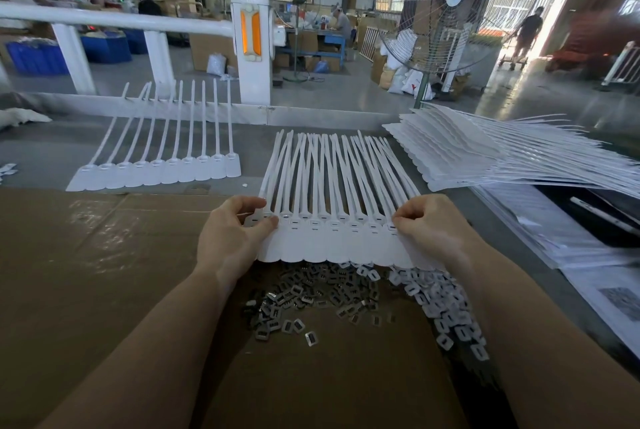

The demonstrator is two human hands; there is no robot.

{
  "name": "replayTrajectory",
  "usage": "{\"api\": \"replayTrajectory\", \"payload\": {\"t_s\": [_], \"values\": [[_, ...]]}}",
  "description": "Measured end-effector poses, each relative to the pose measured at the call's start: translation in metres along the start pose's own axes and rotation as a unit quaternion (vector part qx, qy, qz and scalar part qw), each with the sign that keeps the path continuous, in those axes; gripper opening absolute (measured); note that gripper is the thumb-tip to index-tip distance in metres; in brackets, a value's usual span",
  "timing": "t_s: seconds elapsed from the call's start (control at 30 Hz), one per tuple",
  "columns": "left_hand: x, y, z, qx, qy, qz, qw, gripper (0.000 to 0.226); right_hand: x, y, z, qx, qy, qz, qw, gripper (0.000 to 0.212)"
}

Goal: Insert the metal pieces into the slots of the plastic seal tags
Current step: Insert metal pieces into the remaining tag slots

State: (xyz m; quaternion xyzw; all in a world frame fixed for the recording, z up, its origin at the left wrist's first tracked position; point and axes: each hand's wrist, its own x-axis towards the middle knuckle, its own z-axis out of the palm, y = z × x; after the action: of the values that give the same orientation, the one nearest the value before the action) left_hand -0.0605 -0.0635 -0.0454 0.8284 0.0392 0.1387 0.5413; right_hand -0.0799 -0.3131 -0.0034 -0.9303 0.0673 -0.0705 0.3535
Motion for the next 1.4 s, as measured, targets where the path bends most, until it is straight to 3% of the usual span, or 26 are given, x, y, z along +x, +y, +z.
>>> {"api": "replayTrajectory", "payload": {"t_s": [0.53,1.4], "values": [[0.0008,-0.0008,0.0011,0.005,0.005,0.006,1.000,0.027,0.0079,-0.0003,0.0013,-0.034,-0.038,0.036,0.998,0.018],[0.0002,0.0005,0.0002,0.006,0.002,0.001,1.000,0.027,0.0003,0.0025,0.0065,-0.024,0.059,0.001,0.998,0.014]]}}
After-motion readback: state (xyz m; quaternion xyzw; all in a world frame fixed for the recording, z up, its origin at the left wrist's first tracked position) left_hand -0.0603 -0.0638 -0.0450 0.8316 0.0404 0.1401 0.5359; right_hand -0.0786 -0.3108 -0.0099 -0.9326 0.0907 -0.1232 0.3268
